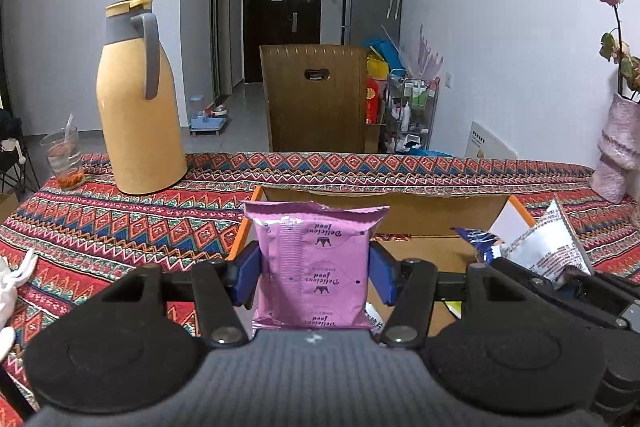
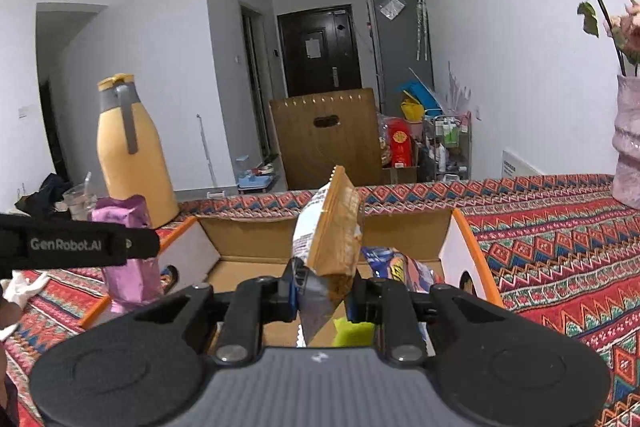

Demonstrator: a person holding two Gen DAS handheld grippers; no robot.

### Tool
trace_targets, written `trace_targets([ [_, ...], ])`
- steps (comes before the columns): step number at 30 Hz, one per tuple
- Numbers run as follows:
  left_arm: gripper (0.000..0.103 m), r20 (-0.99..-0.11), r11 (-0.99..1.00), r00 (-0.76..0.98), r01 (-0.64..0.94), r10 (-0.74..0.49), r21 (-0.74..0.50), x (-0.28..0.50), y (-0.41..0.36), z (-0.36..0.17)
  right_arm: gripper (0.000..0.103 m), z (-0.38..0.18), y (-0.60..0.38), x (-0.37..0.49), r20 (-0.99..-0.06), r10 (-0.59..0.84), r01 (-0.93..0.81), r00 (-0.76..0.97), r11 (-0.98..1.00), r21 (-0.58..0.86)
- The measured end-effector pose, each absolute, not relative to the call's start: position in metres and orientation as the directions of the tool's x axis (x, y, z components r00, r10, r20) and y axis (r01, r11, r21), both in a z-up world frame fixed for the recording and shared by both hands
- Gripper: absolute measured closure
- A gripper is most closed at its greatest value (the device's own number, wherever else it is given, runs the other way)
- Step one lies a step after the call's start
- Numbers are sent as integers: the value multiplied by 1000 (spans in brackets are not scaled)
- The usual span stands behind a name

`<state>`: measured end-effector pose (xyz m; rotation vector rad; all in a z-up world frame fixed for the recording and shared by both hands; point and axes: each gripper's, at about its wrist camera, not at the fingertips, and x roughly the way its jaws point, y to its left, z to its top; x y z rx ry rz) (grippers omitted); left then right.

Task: Organize snacks
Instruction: 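Carry both packets into the box and open both tools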

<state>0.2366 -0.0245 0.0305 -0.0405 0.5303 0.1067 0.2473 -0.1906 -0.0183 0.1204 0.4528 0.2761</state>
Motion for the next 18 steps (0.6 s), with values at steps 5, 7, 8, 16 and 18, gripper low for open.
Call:
trace_targets([
  [5, 45, -507, 995, 857, -105, 92, 4, 243, -24, 14, 82, -35, -193, 257, -438, 292, -230, 850, 955, 189],
  [7, 45, -517, 995, 852, -95, 78, -6, 245, -22, 10, 82, -39, -194, 260, -445, 297, -234, 845, 953, 192],
  [8, 45, -523, 995, 849, -95, 76, -10, 247, -21, 8, 82, -40, -194, 261, -447, 300, -236, 843, 952, 194],
  [16, 5, -492, 993, 867, -115, 82, -37, 237, -12, 14, 51, -42, -197, 259, -447, 320, -244, 836, 945, 219],
  [18, 0, -480, 992, 872, -121, 94, -26, 234, -13, 17, 32, -40, -197, 254, -429, 324, -252, 843, 943, 217],
])
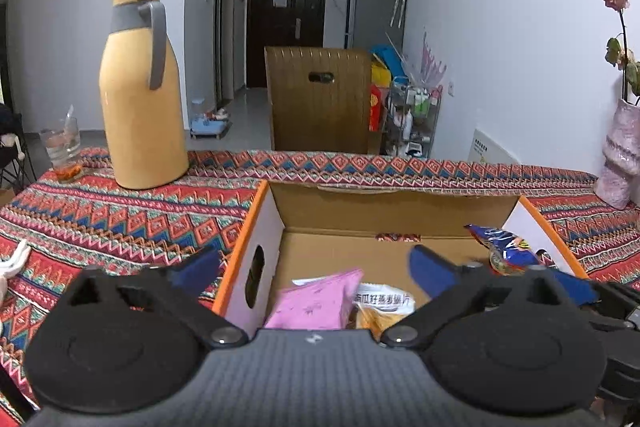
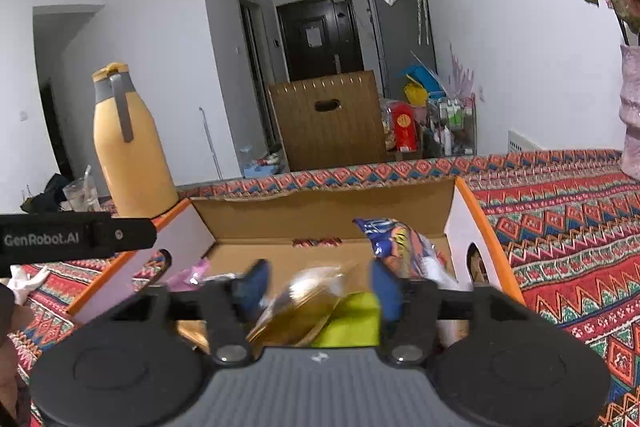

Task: Organize snacks
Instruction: 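Carry both packets into the box and open both tools, then withdraw both tools from the box toward the remaining snacks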

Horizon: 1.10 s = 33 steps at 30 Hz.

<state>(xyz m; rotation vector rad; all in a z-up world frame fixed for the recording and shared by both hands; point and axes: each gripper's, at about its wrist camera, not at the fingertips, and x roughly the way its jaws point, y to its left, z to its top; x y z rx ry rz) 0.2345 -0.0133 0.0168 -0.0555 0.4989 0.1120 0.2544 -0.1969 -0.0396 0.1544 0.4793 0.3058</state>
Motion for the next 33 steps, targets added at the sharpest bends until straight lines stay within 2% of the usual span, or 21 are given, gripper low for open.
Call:
trace_targets([
  [1, 0, -481, 992, 871, -121, 96, -22, 234, -14, 18, 19, -38, -196, 252, -418, 324, -256, 849, 943, 210],
  [3, 0, -483, 992, 870, -126, 98, -25, 234, -13, 19, 8, -36, -197, 248, -400, 319, -256, 859, 945, 202],
  [7, 0, -488, 990, 867, -135, 100, -37, 232, -12, 22, 7, -32, -198, 248, -394, 318, -255, 862, 945, 206],
  [9, 0, -487, 990, 868, -137, 100, -41, 230, -11, 24, 1, -31, -197, 247, -391, 318, -256, 864, 945, 204],
  [19, 0, -444, 990, 890, -136, 103, -42, 206, -11, 50, 0, -11, -202, 233, -379, 305, -247, 874, 949, 194],
  [33, 0, -468, 995, 883, -77, 39, -62, 145, -6, 63, 0, 15, -223, 149, -356, 290, -260, 888, 957, 130],
])
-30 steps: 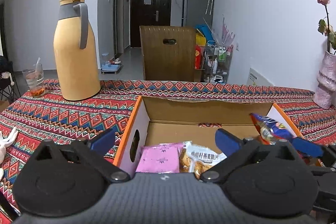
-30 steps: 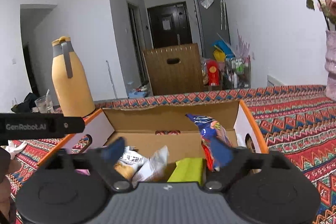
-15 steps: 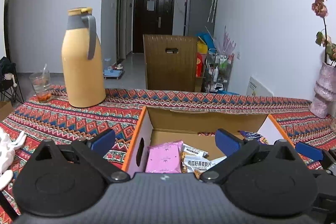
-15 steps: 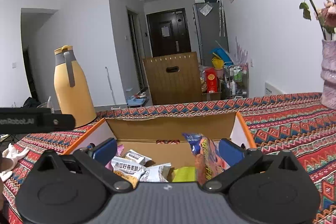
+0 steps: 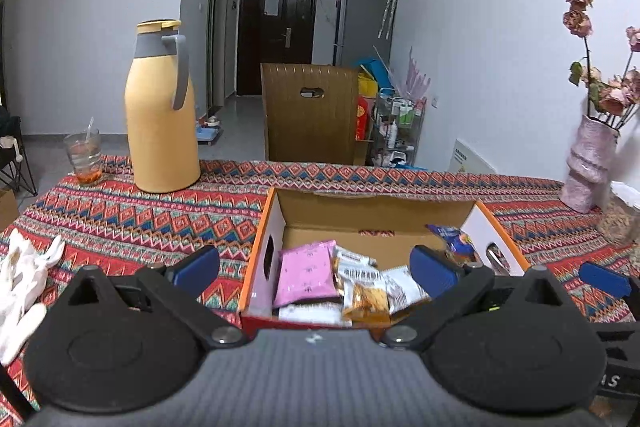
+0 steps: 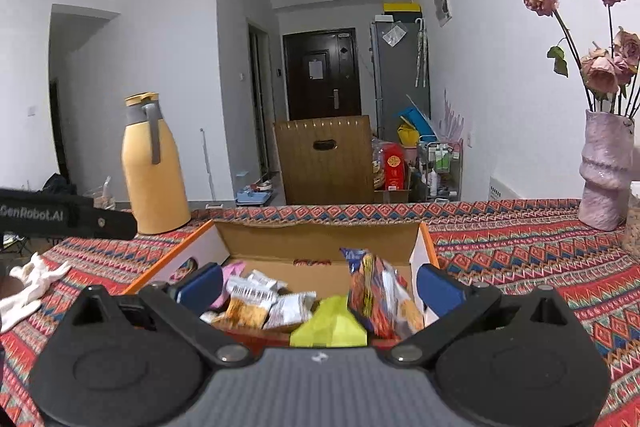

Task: Organize snacks
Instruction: 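Withdraw both tools from the box toward the remaining snacks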

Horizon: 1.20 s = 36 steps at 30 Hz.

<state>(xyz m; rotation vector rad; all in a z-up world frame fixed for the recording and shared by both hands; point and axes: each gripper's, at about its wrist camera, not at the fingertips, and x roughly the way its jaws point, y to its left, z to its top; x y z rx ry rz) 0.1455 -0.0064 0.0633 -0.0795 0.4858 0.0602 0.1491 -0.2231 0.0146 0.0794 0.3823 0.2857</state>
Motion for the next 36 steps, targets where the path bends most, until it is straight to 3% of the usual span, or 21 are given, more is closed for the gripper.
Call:
trace_targets([
  [7, 0, -490, 998, 871, -62, 41, -28, 111, -3, 50, 0, 2, -237, 100, -366, 297, -266, 882, 955, 133],
  [17, 0, -513, 996, 854, -85, 89, 31, 72, 7, 20, 0, -33, -256, 65, -502, 249, -221, 829, 968, 115],
  [27, 0, -580, 994, 810, -107, 87, 0, 53, 20, -7, 0, -57, -282, 50, -619, 117, -81, 776, 993, 87],
  [36, 0, -600, 993, 795, -116, 82, -18, 50, 22, -13, 25, -67, -291, 67, -674, 96, -31, 733, 994, 108],
])
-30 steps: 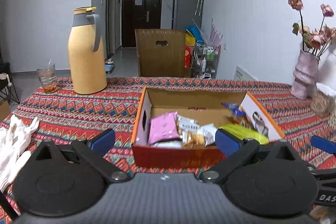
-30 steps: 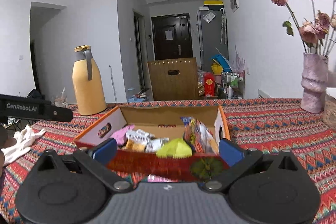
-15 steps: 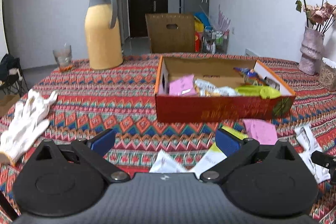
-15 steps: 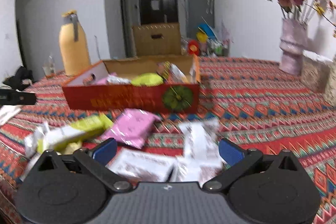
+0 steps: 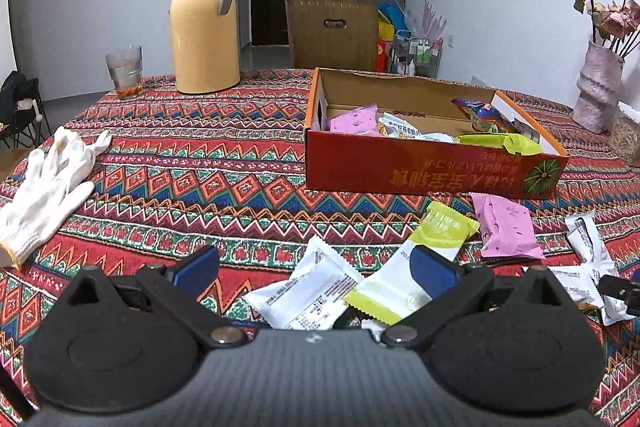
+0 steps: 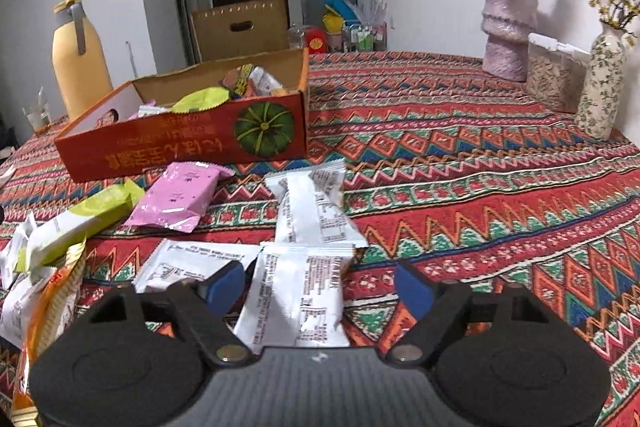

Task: Organize snacks
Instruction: 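Withdraw both tools from the box toward the remaining snacks, then grasp a white packet with the right tool while the left tool grasps another white packet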

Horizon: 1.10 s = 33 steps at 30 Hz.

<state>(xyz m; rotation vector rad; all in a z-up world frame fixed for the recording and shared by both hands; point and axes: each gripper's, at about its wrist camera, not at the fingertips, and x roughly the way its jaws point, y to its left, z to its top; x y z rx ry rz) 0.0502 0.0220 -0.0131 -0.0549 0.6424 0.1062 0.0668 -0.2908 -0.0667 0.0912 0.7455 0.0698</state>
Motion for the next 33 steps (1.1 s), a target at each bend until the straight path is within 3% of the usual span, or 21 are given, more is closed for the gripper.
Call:
trace_targets([
  [4, 0, -606, 992, 791, -124, 85, -23, 48, 24, -15, 37, -73, -286, 73, -698, 103, -37, 709, 993, 109],
  [9, 0, -616, 992, 783, -126, 84, -24, 47, 25, -18, 40, -77, -280, 73, -701, 95, -49, 707, 995, 85],
  [14, 0, -629, 990, 772, -136, 92, -23, 48, 27, -21, 63, -75, -279, 65, -688, 97, -69, 720, 995, 68],
  [23, 0, -654, 993, 748, -113, 115, 46, 56, 39, -31, 63, -50, -300, 47, -594, 89, -5, 799, 990, 141],
  [33, 0, -712, 994, 697, -9, 83, 107, 84, 43, -51, 62, -54, -302, 42, -589, 76, 37, 804, 984, 177],
])
